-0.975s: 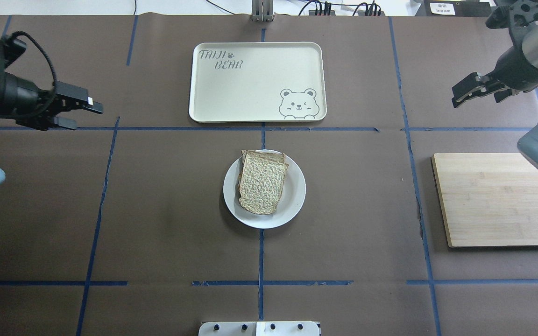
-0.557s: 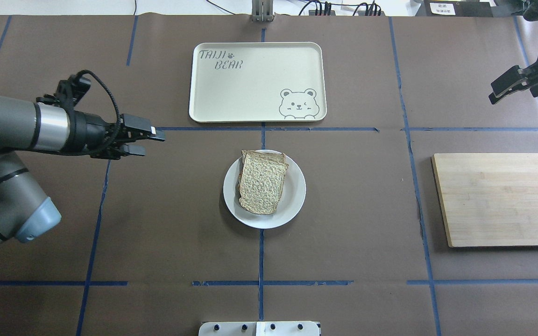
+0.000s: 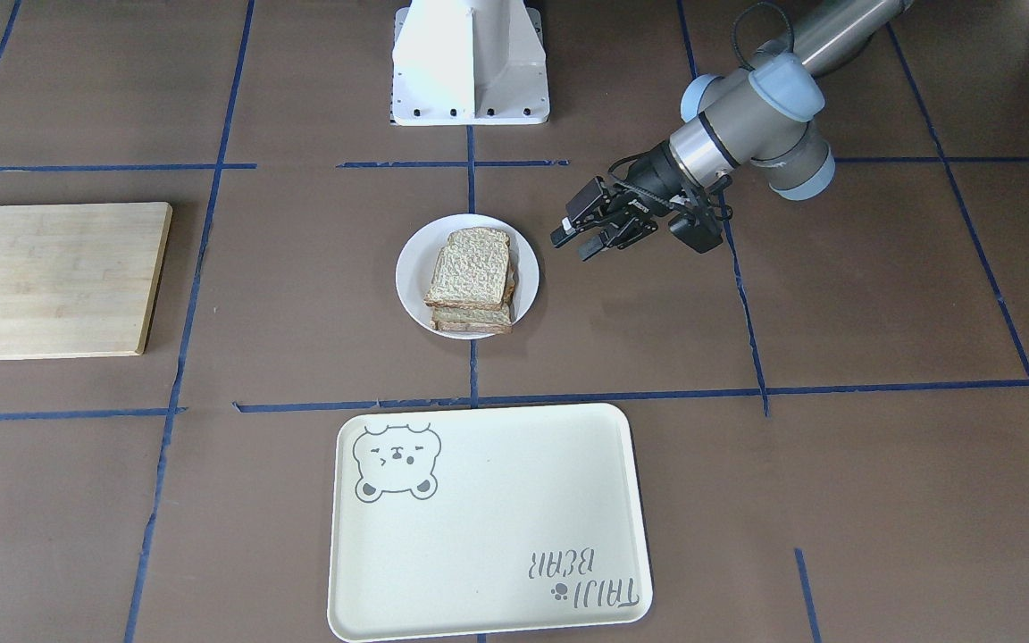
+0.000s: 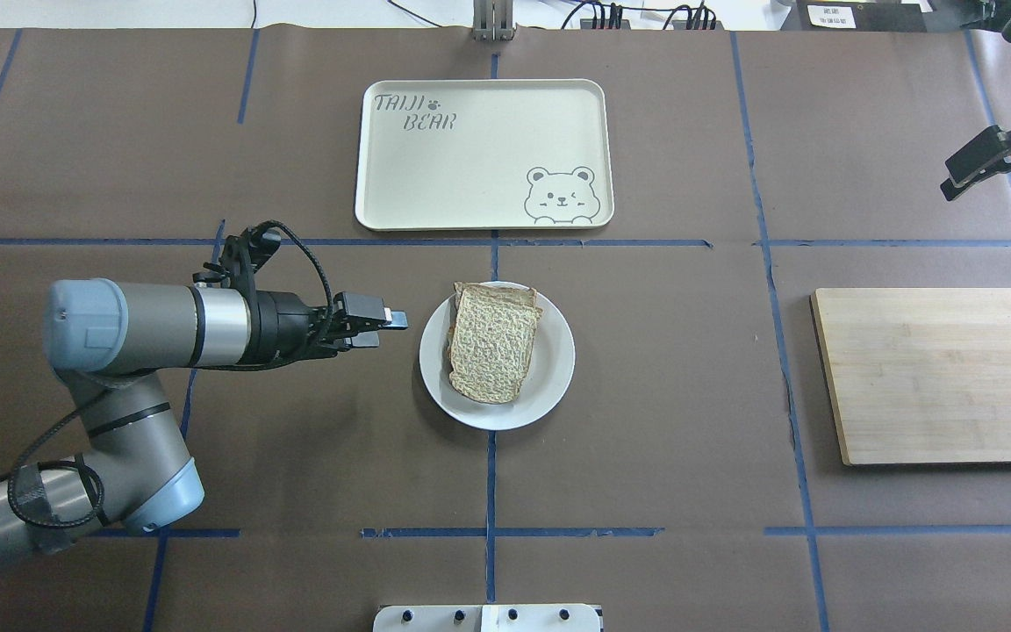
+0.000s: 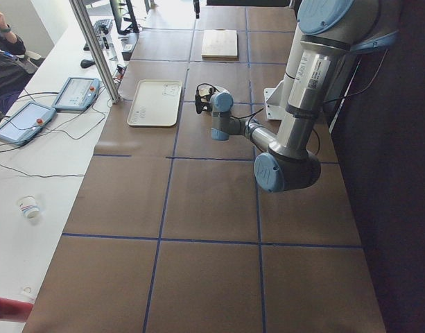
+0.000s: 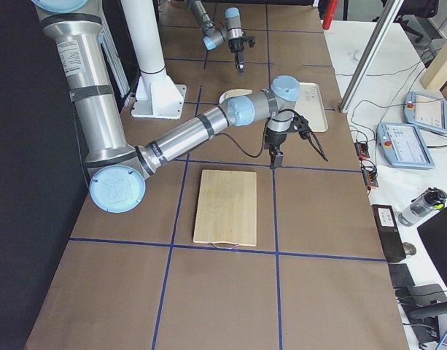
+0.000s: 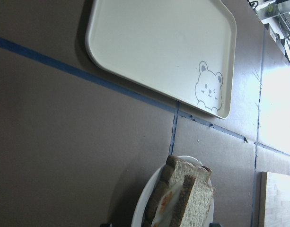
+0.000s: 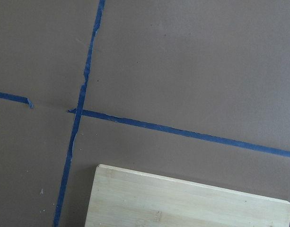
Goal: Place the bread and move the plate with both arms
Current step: 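Move the left gripper to the plate rim and grip the plate edge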
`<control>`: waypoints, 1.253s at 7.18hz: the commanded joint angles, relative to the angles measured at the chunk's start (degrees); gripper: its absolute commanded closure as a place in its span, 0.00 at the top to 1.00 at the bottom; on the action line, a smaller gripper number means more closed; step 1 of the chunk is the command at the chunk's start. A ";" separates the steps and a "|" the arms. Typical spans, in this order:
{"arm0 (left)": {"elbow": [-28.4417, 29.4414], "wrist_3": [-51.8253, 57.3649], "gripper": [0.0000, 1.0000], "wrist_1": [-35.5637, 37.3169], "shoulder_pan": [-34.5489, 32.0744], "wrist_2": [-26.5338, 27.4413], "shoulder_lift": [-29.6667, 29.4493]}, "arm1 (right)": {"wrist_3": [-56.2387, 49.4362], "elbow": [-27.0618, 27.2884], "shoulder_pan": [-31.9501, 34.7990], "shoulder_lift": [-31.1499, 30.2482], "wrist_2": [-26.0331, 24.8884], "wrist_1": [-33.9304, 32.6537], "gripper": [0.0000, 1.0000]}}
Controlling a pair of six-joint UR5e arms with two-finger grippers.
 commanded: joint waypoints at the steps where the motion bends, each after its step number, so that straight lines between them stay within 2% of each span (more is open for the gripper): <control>1: 4.31 -0.12 0.50 -1.39 1.48 1.25 -2.01 | -0.07 -0.04 0.14 0.07 0.11 -0.07 1.00; 3: 6.07 -0.38 0.42 -1.31 1.66 2.04 -3.24 | -0.07 0.05 0.14 -0.02 0.20 -0.07 1.00; 9: 7.66 -0.47 0.42 -1.22 4.73 4.58 -4.65 | 0.02 0.05 0.14 -0.11 0.20 0.01 1.00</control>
